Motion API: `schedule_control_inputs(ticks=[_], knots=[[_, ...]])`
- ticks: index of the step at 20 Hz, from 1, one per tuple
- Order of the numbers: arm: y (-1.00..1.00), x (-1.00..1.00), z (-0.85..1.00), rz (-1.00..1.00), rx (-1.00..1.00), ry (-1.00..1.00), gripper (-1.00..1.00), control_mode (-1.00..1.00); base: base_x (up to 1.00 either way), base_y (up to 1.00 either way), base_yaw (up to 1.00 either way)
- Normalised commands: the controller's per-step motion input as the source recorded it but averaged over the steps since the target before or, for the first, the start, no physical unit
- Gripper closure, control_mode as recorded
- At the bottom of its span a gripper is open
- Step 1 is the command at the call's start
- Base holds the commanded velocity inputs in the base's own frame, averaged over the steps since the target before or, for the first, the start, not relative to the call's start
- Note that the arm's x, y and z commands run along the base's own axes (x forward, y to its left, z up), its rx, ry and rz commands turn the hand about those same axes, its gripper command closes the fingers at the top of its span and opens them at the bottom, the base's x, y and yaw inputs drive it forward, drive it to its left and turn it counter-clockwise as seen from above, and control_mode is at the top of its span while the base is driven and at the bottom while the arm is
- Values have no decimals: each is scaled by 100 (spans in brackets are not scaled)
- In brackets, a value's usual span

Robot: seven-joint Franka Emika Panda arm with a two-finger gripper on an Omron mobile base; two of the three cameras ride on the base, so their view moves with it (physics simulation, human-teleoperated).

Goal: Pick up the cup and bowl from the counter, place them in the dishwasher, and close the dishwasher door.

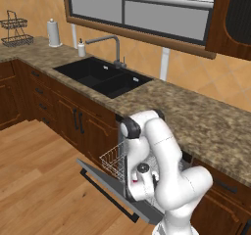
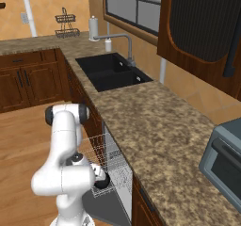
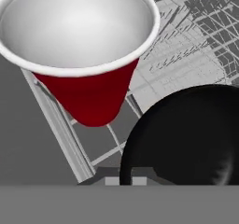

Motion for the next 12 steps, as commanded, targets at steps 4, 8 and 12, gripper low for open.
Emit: schedule_control_inputs(ticks=[4, 8, 12], knots=[[-1, 0, 5, -1, 6, 0, -100, -100, 0, 0, 0], [7, -19, 63, 0, 6, 0, -100, -100, 0, 0, 0], [72, -62, 76, 0, 0, 0, -100, -100, 0, 0, 0]])
